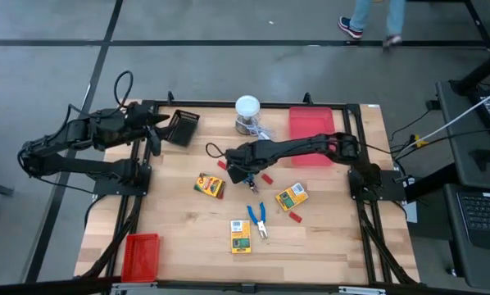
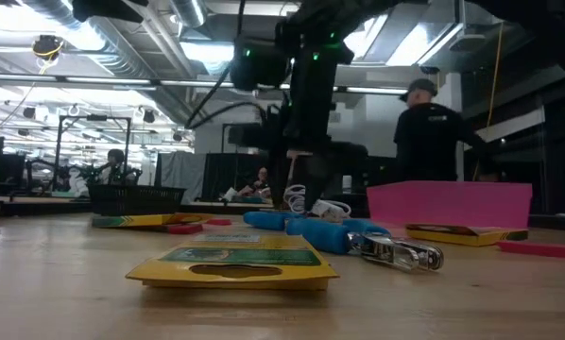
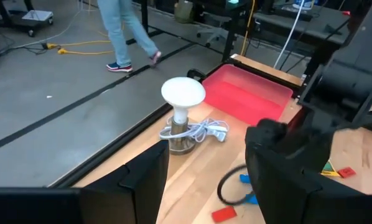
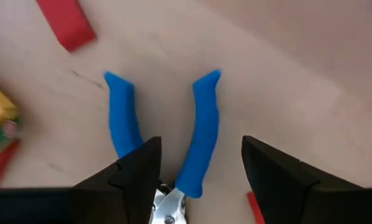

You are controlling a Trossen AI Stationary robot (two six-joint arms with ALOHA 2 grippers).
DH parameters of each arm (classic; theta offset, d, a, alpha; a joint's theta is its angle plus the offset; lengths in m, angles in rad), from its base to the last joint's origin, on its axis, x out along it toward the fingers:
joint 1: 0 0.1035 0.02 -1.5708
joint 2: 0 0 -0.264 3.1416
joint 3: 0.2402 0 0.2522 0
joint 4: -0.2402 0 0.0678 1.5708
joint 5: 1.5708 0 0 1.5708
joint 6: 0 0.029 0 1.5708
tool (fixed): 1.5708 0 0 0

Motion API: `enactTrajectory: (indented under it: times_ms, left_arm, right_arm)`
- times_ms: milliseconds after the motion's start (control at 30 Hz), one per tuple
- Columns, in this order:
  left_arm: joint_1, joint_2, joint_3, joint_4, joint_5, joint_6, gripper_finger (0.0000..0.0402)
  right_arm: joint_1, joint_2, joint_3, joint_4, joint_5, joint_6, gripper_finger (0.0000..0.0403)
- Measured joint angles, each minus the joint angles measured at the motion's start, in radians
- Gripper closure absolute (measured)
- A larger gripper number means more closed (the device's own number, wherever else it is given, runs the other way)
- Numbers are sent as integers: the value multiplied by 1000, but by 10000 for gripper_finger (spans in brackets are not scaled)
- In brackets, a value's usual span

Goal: Pick & Place School Supplies
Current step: Put the blue puncher into the pink bin

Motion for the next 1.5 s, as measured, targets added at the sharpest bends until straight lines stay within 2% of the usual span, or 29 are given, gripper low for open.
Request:
enactTrajectory:
  times_ms: [200, 333, 433, 600, 867, 967, 1067, 1167, 1200, 1267, 1300, 1433, 1500]
  left_arm:
    - [0, 0, 0, 1, 17, 0, 192]
    - [0, 0, 0, 1, 23, 0, 192]
    - [0, 0, 0, 1, 23, 0, 192]
    - [0, 0, 0, 1, 23, 0, 192]
    - [0, 0, 0, 1, 7, -7, 192]
    - [0, 0, 0, 1, -9, -17, 192]
    - [0, 0, 0, 1, -11, -30, 192]
    - [0, 2, 0, 0, -12, -52, 192]
    - [0, 5, 0, 1, -12, -54, 192]
    - [0, 11, 0, 1, -19, -54, 192]
    - [0, 16, 0, 1, -26, -54, 192]
    - [0, 39, 0, 15, -40, -41, 192]
    - [0, 49, 0, 19, -39, -38, 192]
  right_arm:
    - [5, 33, -1, 4, -21, 20, 180]
    - [13, 33, -1, 3, 15, 30, 203]
    - [14, 33, -1, 3, 22, 33, 248]
    - [25, 31, -1, 17, 44, 18, 362]
    - [91, -57, -1, -12, 68, 57, 362]
    - [137, -152, -1, -75, 138, 98, 362]
    - [177, -284, 0, -188, 289, 207, 362]
    - [192, -395, 2, -411, 481, 381, 362]
    - [188, -420, 2, -500, 521, 423, 362]
    - [159, -446, 1, -653, 535, 472, 362]
    - [136, -453, -8, -658, 521, 442, 362]
    - [5, -483, -77, -549, 441, 35, 362]
    - [-73, -480, -115, -600, 421, -78, 362]
